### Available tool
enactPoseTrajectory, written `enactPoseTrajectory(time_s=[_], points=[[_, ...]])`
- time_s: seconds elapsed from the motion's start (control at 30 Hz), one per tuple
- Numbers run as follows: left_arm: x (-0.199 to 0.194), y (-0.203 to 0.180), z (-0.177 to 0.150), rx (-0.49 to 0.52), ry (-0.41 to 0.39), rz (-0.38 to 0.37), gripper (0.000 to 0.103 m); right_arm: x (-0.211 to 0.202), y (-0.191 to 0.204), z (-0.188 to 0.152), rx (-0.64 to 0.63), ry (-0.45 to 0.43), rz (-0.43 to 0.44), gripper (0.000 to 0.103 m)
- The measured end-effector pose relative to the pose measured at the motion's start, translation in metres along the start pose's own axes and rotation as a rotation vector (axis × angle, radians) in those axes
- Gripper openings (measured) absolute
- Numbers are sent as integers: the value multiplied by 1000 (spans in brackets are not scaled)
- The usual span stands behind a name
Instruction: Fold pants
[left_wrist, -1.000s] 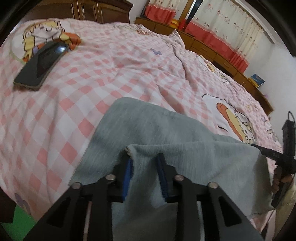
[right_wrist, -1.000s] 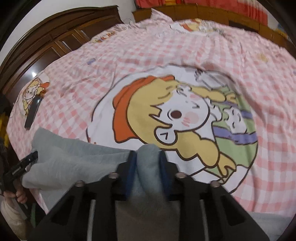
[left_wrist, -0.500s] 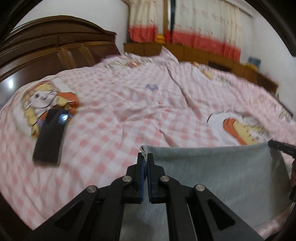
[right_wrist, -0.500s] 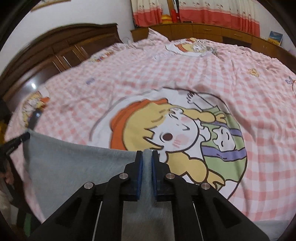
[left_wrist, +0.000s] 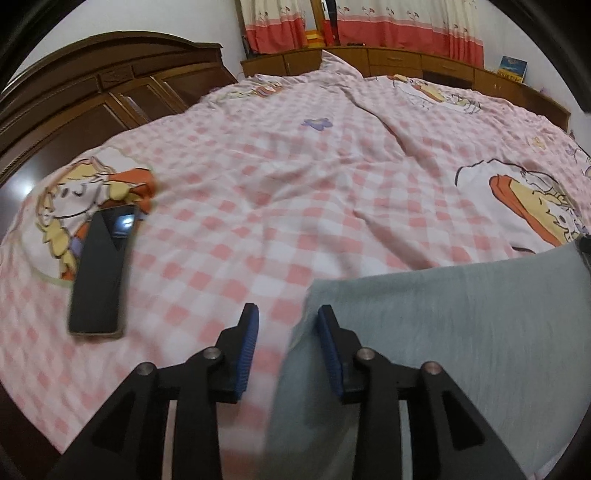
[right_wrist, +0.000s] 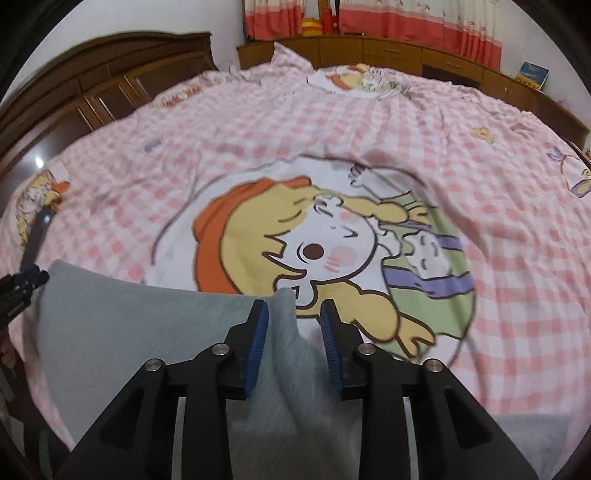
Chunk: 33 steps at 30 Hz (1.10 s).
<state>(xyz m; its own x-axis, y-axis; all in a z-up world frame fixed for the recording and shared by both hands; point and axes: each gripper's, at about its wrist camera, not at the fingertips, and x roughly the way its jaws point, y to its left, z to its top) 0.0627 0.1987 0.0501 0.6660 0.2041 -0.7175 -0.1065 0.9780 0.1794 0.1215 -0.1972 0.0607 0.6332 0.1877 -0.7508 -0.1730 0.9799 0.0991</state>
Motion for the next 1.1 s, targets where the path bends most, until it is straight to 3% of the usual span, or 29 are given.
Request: enactPoseTrajectory(time_s=[0.1,0.33,0.43,0.63,0.8,1.1], points=[[-19,15,-6,-39,1,-24,47,-24,6,-7,-13,-18,0,38],[-60,28,-40,-235,7,-161,49,-70,43,-49,-88,-10,51,39],[-70,22,-57,-280,24,-200,54,-78,59,-68,-117,11,80,39],[-67,9,-82,-327,90,-257,57,-78,86,-108,-162,53,90,39],[-69,6,-85,-365,97,-305,57,-66,97,-136,-159,112,118,39],[-70,7,-88,-386,92,-324,57,-55,106,-152,-184,129,110,40]])
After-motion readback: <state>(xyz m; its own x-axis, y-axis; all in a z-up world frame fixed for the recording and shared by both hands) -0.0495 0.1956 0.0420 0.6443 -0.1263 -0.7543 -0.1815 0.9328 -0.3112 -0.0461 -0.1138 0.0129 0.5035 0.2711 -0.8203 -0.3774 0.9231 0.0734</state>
